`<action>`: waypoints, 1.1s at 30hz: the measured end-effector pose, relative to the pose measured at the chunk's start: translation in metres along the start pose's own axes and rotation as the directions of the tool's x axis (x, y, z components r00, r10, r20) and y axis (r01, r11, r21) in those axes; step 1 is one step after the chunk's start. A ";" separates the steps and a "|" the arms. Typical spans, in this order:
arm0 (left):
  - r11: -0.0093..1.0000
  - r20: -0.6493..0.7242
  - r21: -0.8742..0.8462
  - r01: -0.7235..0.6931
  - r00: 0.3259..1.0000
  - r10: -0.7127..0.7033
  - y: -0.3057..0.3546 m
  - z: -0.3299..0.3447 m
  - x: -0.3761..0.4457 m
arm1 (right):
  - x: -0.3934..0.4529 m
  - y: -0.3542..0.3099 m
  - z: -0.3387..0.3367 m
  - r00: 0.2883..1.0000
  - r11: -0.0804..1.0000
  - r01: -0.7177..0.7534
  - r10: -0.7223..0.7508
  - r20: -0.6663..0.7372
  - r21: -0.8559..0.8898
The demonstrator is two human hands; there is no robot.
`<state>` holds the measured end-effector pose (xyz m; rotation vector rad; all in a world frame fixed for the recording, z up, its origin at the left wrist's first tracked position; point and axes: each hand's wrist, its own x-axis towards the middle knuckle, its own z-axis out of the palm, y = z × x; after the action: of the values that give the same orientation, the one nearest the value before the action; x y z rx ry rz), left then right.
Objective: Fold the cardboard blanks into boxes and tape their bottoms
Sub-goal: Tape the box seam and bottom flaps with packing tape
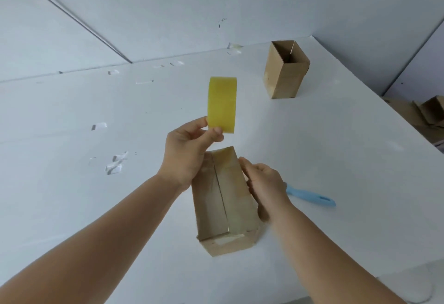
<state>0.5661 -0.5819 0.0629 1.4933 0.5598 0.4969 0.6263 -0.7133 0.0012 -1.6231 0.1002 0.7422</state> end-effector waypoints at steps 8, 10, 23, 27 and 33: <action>0.997 -0.063 -0.027 -0.066 0.996 0.064 -0.004 0.008 -0.006 | -0.008 0.007 -0.011 0.983 0.982 0.183 -0.182 0.038 -0.036; 0.997 -0.076 -0.029 -0.072 0.995 0.070 -0.004 0.009 -0.007 | -0.011 0.001 -0.008 0.939 0.948 0.302 -0.277 0.206 -0.104; 0.986 -0.075 0.010 -0.168 0.983 0.168 0.017 0.005 0.012 | 0.009 -0.047 -0.008 0.897 0.918 0.347 -0.265 0.353 -0.194; 0.990 0.111 0.001 -0.139 0.984 0.138 0.034 -0.004 -0.007 | 0.012 -0.080 -0.021 0.833 0.892 0.446 -0.444 0.330 0.076; 0.987 0.260 0.140 0.082 0.959 -0.116 0.045 -0.010 -0.035 | 0.001 -0.096 -0.038 0.763 0.887 0.378 -0.461 0.452 0.267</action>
<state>0.5339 -0.5954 0.1089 1.6140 0.4568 0.1787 0.6870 -0.7279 0.0833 -1.1847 -0.5628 0.7573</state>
